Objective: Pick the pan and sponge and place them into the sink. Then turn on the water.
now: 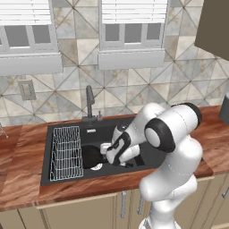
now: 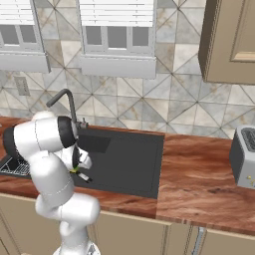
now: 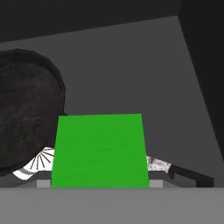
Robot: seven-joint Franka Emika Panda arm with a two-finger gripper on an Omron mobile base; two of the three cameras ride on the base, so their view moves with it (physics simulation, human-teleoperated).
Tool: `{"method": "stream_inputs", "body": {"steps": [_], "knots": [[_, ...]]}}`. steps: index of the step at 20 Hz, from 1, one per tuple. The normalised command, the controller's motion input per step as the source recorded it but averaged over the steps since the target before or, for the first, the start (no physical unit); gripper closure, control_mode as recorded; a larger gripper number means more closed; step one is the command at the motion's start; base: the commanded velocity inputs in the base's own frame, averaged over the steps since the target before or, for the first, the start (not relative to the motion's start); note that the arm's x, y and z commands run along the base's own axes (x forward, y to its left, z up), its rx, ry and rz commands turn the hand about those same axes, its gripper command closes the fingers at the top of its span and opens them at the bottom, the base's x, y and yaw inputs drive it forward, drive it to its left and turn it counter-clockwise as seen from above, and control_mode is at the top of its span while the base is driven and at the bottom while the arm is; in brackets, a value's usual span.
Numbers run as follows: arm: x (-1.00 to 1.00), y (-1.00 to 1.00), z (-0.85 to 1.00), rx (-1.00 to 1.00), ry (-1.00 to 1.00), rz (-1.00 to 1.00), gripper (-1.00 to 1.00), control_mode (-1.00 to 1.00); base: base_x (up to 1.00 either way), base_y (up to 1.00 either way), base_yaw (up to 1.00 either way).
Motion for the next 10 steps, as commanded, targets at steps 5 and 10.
{"method": "stream_inputs", "body": {"steps": [5, 10], "knots": [[0.31, 0.04, -0.07, 0.00, 0.00, 0.00, 1.00, -1.00, 0.00, 0.00, 0.00], [0.35, 0.07, -0.12, 0.00, 0.00, 0.00, 1.00, -1.00, 0.00, 0.00, 0.00]]}}
